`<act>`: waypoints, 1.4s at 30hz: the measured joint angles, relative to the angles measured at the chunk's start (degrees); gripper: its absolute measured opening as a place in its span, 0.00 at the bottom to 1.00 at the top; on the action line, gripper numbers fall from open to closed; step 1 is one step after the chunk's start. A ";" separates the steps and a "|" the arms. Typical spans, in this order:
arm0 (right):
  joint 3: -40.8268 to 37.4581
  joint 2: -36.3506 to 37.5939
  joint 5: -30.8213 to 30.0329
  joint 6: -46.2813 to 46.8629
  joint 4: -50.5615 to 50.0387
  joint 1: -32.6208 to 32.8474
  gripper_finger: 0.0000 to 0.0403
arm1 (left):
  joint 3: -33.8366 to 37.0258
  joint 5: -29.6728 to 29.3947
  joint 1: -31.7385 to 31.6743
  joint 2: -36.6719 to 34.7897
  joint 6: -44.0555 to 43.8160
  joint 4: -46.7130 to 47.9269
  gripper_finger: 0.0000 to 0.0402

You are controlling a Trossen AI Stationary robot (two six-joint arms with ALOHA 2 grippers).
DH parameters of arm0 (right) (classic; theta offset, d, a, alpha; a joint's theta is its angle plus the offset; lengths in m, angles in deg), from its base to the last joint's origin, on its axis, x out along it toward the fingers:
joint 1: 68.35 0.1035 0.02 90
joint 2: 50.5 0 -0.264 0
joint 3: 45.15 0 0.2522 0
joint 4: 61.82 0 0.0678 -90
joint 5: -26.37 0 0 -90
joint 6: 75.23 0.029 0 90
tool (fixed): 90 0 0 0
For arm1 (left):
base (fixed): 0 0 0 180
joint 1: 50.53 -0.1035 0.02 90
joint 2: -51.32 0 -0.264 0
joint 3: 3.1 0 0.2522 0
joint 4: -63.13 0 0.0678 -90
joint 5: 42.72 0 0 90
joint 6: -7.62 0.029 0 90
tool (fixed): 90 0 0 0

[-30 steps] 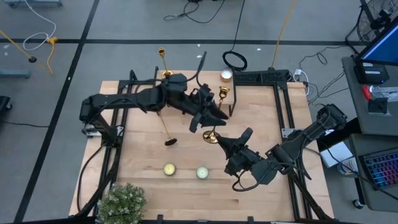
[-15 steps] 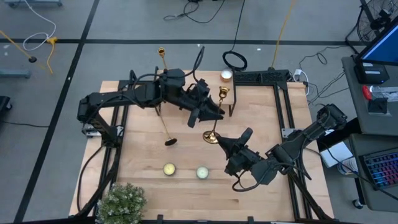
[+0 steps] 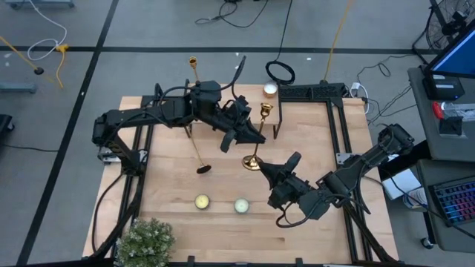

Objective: Pick & Place candle stick holders
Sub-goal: Put the right gold candle holder on the shelf aligned with the other gold candle holder

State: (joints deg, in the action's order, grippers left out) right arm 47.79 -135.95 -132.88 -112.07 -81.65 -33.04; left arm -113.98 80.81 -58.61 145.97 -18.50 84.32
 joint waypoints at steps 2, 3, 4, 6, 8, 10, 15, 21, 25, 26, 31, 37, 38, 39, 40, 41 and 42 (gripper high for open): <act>0.00 0.00 -0.02 0.33 0.15 0.01 0.05 | 0.00 -0.10 0.00 0.00 -0.10 0.00 0.07; 0.00 0.00 -0.08 0.68 0.18 0.02 0.06 | 0.00 -0.09 0.00 0.00 -0.12 0.03 0.06; 0.00 0.00 -0.10 1.16 0.21 0.00 0.07 | 0.00 -0.05 0.00 0.00 -0.12 0.03 0.04; 0.00 0.00 -0.21 2.12 0.31 0.02 0.11 | 0.00 0.22 0.00 0.00 -0.45 0.03 0.04; 0.00 0.00 -1.53 3.33 1.35 0.04 0.14 | 0.00 0.21 -0.01 0.00 -0.82 0.04 0.04; 0.00 0.00 -3.19 4.64 1.61 0.07 0.17 | 0.00 0.07 0.07 0.00 -1.01 0.26 0.04; 0.00 -0.07 -7.17 5.61 2.71 0.07 0.26 | 0.00 -2.06 0.22 -1.92 0.83 5.06 0.04; 0.00 -0.04 -9.26 5.73 10.27 -0.11 0.36 | 0.00 -8.26 -0.20 -6.74 4.13 12.85 0.04; 0.07 0.04 -9.17 5.71 15.65 -0.39 0.40 | 0.13 -13.66 -0.57 -9.80 5.66 16.68 0.04; 0.07 0.04 -9.05 5.74 16.24 -0.39 0.41 | 0.13 -14.51 -0.59 -10.45 5.86 18.47 0.04; 0.06 0.04 -9.10 7.17 22.82 -0.42 0.44 | 0.07 -21.95 -0.40 -13.24 7.57 25.51 0.04; 0.04 1.30 -8.97 15.48 35.83 0.44 0.48 | -0.08 -34.34 -0.28 -15.82 9.42 34.67 0.04; 0.05 1.74 -8.95 17.53 36.80 0.66 0.48 | -0.06 -36.84 -0.52 -16.44 9.44 36.96 0.04; 0.07 2.24 -8.93 19.59 36.96 0.91 0.48 | 0.08 -38.99 -0.80 -16.82 9.41 40.07 0.04; 0.07 2.75 -8.90 21.27 36.74 1.33 0.48 | 0.15 -41.28 -0.97 -16.95 9.35 41.69 0.04; 0.07 3.19 -8.89 22.48 36.72 1.82 0.49 | 0.14 -43.48 -1.09 -17.18 8.98 41.75 0.04; 0.07 3.60 -8.84 22.92 36.69 2.25 0.49 | 0.14 -45.62 -1.36 -17.68 8.50 42.68 0.04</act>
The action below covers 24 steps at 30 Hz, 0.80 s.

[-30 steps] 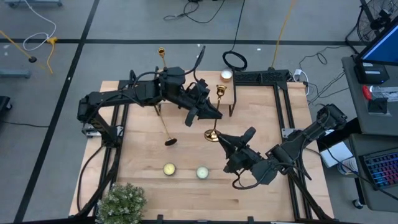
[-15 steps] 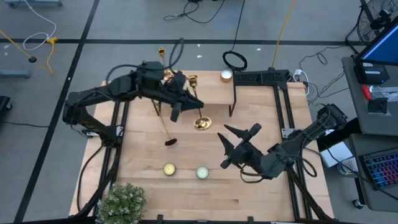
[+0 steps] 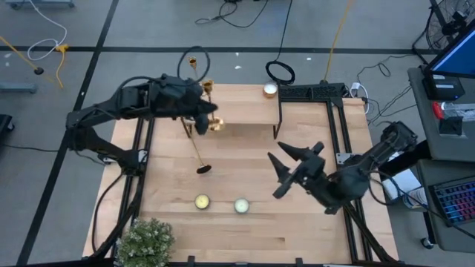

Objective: Pick & Place candle stick holders
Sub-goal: Put the right gold candle holder on the shelf aligned with the other gold candle holder

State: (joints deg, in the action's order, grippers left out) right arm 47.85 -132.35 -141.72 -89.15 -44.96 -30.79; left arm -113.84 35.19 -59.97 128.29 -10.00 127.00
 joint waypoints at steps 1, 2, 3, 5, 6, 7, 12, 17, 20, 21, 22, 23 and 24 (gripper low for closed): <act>0.00 0.37 0.00 0.09 0.05 0.43 0.49 | 0.22 -1.86 -0.28 -0.50 -0.38 1.74 0.04; -0.01 0.76 -0.01 -0.13 0.06 0.92 0.49 | 0.74 -3.15 -0.48 -1.22 -1.01 3.09 0.04; 0.00 1.02 0.00 -0.53 0.10 1.49 0.49 | 1.33 -4.20 -0.60 -2.18 -1.80 3.17 0.04; 0.00 1.41 0.00 -0.93 -0.06 2.39 0.48 | 3.69 -6.68 -0.92 -4.36 -3.50 2.58 0.04; 0.00 1.50 -0.05 -1.12 -0.25 2.69 0.48 | 5.33 -8.41 -0.95 -5.62 -4.71 2.73 0.04; -0.01 1.56 -0.11 -1.60 -0.40 2.88 0.48 | 7.34 -10.57 -0.95 -7.15 -6.43 2.79 0.04; -0.02 1.60 -1.67 -2.40 -0.55 2.76 0.49 | 20.11 -22.77 0.14 -16.62 -17.26 1.70 0.04; -0.02 1.60 -3.32 -4.32 -2.04 0.83 0.49 | 33.39 -27.72 2.00 -24.09 -16.93 -8.72 0.04; -0.02 1.58 -3.32 -5.13 -2.06 -0.45 0.49 | 37.41 -25.54 0.41 -25.73 -9.39 -17.91 0.04; -0.02 1.60 -3.30 -4.83 -2.04 -0.93 0.49 | 38.01 -24.00 -0.87 -25.73 -6.73 -20.32 0.04; -0.02 1.60 -3.16 -4.10 -2.06 -1.52 0.49 | 38.27 -21.21 -2.45 -25.60 -4.23 -22.05 0.04; -0.02 1.60 -2.96 -3.12 -2.12 -2.15 0.49 | 38.28 -18.01 -4.30 -25.10 -2.12 -23.05 0.04; -0.02 1.60 -2.87 -2.01 -2.15 -2.92 0.49 | 38.28 -14.65 -6.32 -24.29 -0.29 -23.88 0.04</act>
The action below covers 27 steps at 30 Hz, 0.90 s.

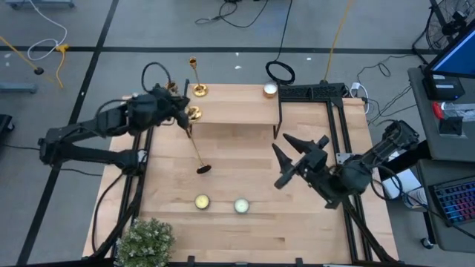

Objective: Pick & Place candle stick holders
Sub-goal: Put the right gold candle holder on the shelf aligned with the other gold candle holder

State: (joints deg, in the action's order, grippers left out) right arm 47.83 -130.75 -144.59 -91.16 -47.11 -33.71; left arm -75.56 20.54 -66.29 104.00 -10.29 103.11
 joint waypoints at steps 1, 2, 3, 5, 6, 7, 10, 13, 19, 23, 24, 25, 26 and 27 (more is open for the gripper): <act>0.00 0.00 0.07 0.96 0.00 -0.89 0.49 | 0.00 3.75 -2.01 0.85 1.31 -0.69 0.04; 0.00 0.00 0.07 1.68 -0.02 -1.77 0.49 | 0.00 7.22 -4.07 1.82 2.21 -0.66 0.04; 0.00 0.00 0.07 2.08 0.00 -2.71 0.49 | 0.00 9.77 -6.17 2.92 2.68 -0.11 0.04; 0.00 0.00 0.09 2.72 0.00 -4.75 0.49 | 0.04 14.33 -10.24 4.94 3.07 0.27 0.04; 0.00 0.00 0.09 3.08 0.00 -5.64 0.49 | 0.04 15.61 -12.11 5.80 3.34 0.15 0.04; 0.00 0.00 0.12 3.28 0.00 -6.51 0.49 | 0.04 16.67 -13.60 6.51 3.89 -0.19 0.04; 0.00 0.00 0.19 3.50 0.01 -8.64 0.49 | 0.04 18.07 -16.89 8.13 5.93 -3.50 0.04; 0.00 0.00 3.28 5.66 -0.92 -10.42 0.49 | 0.04 18.44 -19.86 8.69 6.96 -5.04 0.04; -0.04 3.45 35.96 29.83 -19.55 -19.90 0.49 | 0.04 24.97 -24.02 9.16 8.41 -4.93 0.04; -0.08 3.43 63.96 43.74 -30.12 -31.54 0.49 | 0.04 27.17 -25.00 9.14 8.73 -5.31 0.04; -0.20 3.17 67.33 43.58 -31.35 -32.92 0.49 | 0.04 27.15 -25.17 9.14 9.17 -5.23 0.04; -0.22 2.74 69.56 42.98 -31.36 -33.91 0.49 | 0.04 27.09 -25.22 9.14 9.68 -5.28 0.04; -0.16 2.44 70.83 42.31 -30.38 -34.47 0.49 | 0.04 26.91 -25.21 9.14 10.27 -5.29 0.04; -0.02 2.43 71.12 41.62 -29.94 -34.83 0.49 | 0.04 26.87 -25.21 9.14 10.89 -5.28 0.04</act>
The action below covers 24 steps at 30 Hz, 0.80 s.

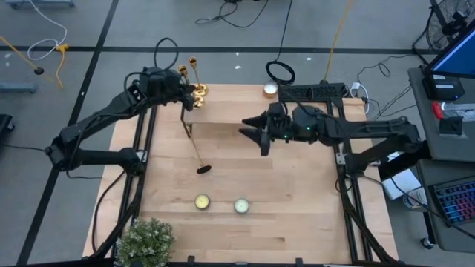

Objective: Pick & Place candle stick holders
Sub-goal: Put the right gold candle holder on the shelf aligned with the other gold candle holder

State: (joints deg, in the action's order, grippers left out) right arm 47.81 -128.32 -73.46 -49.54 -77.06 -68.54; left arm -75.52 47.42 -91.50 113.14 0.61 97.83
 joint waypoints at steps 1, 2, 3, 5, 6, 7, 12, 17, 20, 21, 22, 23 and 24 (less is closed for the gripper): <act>0.00 0.15 -0.21 -0.89 -0.03 -0.14 0.49 | -0.02 0.05 -0.06 0.02 0.50 -0.06 0.04; 0.00 0.19 -0.40 -1.82 0.19 -0.39 0.49 | 0.00 0.07 -0.27 0.10 0.71 -0.02 0.04; 0.00 0.13 -0.63 -2.95 0.70 -0.76 0.49 | -0.01 0.43 -0.49 0.38 0.90 0.01 0.04; -0.02 0.03 -1.05 -5.01 0.81 -1.30 0.49 | -0.02 1.63 -1.20 1.03 1.35 0.53 0.04; -0.02 0.02 -1.01 -5.75 0.92 -1.50 0.49 | 0.00 1.96 -1.63 1.41 1.67 1.05 0.04; -0.02 0.02 -0.92 -6.20 1.18 -1.71 0.49 | -0.02 2.34 -2.00 1.75 2.10 1.35 0.04; -0.02 0.04 -0.55 -6.88 1.18 -2.50 0.49 | -0.02 3.23 -3.48 3.32 3.48 1.17 0.04; -0.02 0.04 -0.47 -6.57 1.24 -2.92 0.49 | -0.04 4.55 -4.68 4.51 4.14 -0.12 0.04; -0.09 0.04 -0.65 -6.29 1.24 -3.03 0.49 | -0.04 4.64 -5.05 5.01 4.82 -0.21 0.04; -0.26 0.04 -0.84 -6.32 1.50 -3.22 0.49 | -0.04 4.86 -5.07 5.13 5.14 -0.25 0.04; -0.49 0.04 -1.02 -6.32 1.79 -3.40 0.49 | -0.04 5.05 -5.07 5.20 5.56 -0.21 0.04; -0.84 0.04 -1.01 -6.16 2.08 -3.57 0.49 | -0.04 5.28 -5.05 5.20 5.99 -0.28 0.04; -1.25 0.04 -0.91 -5.63 2.34 -3.77 0.49 | -0.04 5.59 -5.05 5.21 6.32 -0.67 0.04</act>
State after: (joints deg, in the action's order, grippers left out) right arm 46.56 -128.28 -74.38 -55.17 -74.72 -72.31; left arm -75.56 53.01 -96.55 118.35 6.93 97.16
